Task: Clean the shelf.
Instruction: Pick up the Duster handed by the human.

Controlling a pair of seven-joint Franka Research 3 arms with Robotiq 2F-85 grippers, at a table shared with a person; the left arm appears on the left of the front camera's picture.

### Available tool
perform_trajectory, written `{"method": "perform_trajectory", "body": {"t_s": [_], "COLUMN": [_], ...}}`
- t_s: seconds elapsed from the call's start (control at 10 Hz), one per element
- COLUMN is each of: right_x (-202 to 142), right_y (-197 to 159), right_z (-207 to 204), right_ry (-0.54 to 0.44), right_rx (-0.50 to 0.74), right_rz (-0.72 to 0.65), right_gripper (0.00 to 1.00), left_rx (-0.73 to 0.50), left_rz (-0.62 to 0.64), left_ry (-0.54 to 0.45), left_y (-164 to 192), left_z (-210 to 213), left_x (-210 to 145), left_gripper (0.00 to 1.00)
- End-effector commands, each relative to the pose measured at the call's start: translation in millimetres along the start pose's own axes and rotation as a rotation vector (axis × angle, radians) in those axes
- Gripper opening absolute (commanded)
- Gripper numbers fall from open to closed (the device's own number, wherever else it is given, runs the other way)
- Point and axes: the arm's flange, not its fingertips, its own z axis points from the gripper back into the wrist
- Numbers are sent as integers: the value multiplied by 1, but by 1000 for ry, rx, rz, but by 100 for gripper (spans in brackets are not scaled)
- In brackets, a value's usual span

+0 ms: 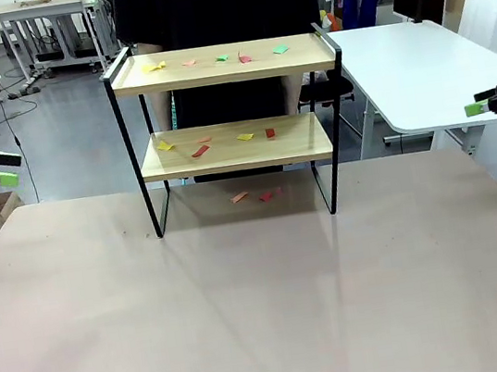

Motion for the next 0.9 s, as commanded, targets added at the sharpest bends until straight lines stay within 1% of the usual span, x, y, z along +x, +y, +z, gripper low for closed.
{"method": "perform_trajectory", "body": {"t_s": [0.0,0.2,0.4,0.6,0.7,0.8], "right_x": [-5,-12,-20,-27,-30,-33], "right_y": [-31,-57,-73,-85,-88,-89], "right_z": [-6,-5,-4,-1,-2,-3], "right_ry": [-109,-198,-251,-285,-285,-289], "right_rx": [62,113,142,128,111,118], "right_rz": [89,128,158,179,197,198], "right_gripper": [100,100,100,100,100,100], "left_rx": [-19,-59,-48,-57,-74,-89], "left_rz": [-86,-130,-188,-192,-192,-187], "left_ry": [-166,-284,-361,-374,-366,-386], "left_y": [28,47,55,64,70,74], "left_z": [15,18,21,21,20,17], "left_x": [-11,-29,-43,-55,-59,-63], "left_gripper": [100,100,100,100,100,100]}}
